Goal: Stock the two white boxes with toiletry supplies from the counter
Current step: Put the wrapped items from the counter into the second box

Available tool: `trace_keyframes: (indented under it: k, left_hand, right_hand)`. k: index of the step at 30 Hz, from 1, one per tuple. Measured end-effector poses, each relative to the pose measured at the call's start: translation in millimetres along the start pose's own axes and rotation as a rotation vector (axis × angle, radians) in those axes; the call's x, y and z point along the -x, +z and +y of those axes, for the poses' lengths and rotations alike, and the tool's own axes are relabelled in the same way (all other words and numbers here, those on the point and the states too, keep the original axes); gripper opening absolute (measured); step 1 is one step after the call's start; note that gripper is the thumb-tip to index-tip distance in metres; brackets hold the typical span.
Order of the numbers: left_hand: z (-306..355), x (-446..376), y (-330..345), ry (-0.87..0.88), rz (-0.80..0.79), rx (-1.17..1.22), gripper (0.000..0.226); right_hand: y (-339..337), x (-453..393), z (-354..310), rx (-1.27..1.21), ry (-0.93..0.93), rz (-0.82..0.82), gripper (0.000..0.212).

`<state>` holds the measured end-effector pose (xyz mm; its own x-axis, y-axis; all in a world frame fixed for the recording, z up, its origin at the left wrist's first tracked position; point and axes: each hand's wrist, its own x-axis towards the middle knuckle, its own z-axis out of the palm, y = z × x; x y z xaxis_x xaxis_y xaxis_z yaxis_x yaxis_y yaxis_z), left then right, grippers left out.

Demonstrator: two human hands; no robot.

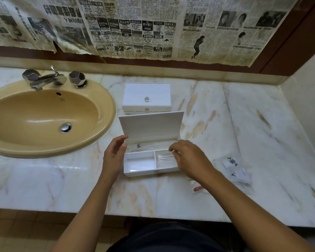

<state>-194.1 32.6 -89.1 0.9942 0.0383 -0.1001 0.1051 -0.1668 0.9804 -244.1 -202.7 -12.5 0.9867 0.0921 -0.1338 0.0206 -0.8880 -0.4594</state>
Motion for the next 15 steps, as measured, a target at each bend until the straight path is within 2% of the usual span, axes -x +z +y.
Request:
trace_keyframes:
  k: [4,10,15]
  left_hand:
    - [1,1,1,0.011,0.002,0.003,0.023]
    - [0,0,1,0.011,-0.001,-0.009,0.022]
    - [1,1,1,0.007,0.008,-0.021,0.022]
  right_hand:
    - [-7,-4,25,0.045,0.152,0.049,0.034]
    - [1,2,47,0.167,0.284,-0.194,0.041]
    - [16,5,55,0.177,0.314,-0.248,0.035]
